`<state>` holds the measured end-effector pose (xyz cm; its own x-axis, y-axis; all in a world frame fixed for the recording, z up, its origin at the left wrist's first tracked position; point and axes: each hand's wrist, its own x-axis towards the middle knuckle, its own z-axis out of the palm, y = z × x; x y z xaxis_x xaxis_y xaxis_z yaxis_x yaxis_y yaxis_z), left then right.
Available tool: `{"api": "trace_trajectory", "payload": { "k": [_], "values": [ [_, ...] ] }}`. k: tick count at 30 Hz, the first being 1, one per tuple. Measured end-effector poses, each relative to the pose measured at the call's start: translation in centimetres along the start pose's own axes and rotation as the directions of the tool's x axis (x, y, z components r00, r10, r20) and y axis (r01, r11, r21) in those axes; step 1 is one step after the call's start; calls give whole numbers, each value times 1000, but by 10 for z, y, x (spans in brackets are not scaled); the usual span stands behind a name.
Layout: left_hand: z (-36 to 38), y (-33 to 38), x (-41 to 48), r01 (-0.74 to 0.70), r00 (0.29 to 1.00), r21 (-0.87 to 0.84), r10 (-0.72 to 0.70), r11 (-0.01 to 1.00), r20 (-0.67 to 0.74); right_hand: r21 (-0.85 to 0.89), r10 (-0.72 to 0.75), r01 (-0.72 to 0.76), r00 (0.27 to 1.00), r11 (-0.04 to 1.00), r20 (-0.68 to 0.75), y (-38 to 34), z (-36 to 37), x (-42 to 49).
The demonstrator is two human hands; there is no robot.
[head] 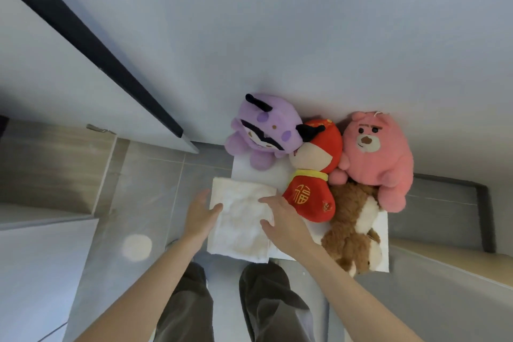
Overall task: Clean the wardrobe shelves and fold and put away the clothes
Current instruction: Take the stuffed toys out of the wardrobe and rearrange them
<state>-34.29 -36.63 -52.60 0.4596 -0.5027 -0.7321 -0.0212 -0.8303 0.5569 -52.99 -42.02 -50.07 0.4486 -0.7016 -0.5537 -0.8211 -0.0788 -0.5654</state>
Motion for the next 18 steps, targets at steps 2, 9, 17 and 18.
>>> {"api": "trace_trajectory", "payload": {
  "k": [2, 9, 17, 18],
  "values": [
    [7, -26, 14, 54, 997, 49, -57, 997, 56, 43, 64, -68, 993, 997, 99, 5, 20, 19],
    [28, -78, 34, 51, 993, -65, -44, 997, 109, -101, 118, -105, 984, 989, 135, 26, 76, 46],
    [-28, -82, 18, 85, 982, -362, -16, 928, 190, 35, 77, -90, 962, 995, 261, -13, 95, 42],
    [-43, -81, 16, 63, 979, -355, 10, 933, 202, 100, 60, -87, 967, 991, 248, -27, 97, 42]
  ]
}}
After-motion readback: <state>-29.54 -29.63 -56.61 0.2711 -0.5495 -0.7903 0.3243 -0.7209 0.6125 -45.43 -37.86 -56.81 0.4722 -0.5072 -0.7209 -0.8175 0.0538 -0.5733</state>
